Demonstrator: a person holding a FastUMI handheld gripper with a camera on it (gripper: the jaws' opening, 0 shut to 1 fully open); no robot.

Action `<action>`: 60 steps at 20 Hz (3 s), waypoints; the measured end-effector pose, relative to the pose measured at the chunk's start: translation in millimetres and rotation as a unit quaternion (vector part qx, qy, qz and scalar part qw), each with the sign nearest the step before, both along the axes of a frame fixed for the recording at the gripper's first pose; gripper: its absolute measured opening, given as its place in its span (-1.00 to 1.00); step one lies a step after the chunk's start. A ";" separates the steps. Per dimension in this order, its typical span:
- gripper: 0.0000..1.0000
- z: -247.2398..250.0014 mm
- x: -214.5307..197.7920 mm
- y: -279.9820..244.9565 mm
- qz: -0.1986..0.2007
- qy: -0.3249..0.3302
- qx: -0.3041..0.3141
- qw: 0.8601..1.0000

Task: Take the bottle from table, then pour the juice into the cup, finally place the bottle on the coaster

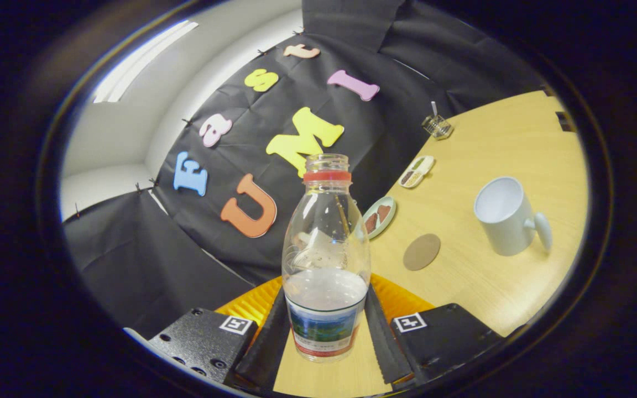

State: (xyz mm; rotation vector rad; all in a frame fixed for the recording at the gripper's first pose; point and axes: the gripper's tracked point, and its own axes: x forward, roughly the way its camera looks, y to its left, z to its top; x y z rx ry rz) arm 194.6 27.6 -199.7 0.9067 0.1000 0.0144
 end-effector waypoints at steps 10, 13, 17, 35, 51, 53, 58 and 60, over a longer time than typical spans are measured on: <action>0.54 -6.7 6.9 -15.0 0.000 0.001 0.155 0.988; 0.54 -4.3 5.7 -14.0 0.007 -0.001 0.182 0.983; 0.54 0.3 7.5 -17.3 0.007 -0.005 0.240 0.971; 0.54 17.7 10.4 -55.5 -0.005 -0.027 0.373 0.928; 0.54 17.5 6.2 -57.1 -0.001 -0.040 0.409 0.912; 0.54 16.6 5.7 -57.4 0.000 -0.043 0.412 0.910; 0.54 18.9 4.1 -61.9 -0.001 -0.047 0.433 0.900; 0.54 19.0 4.5 -62.2 0.000 -0.049 0.445 0.894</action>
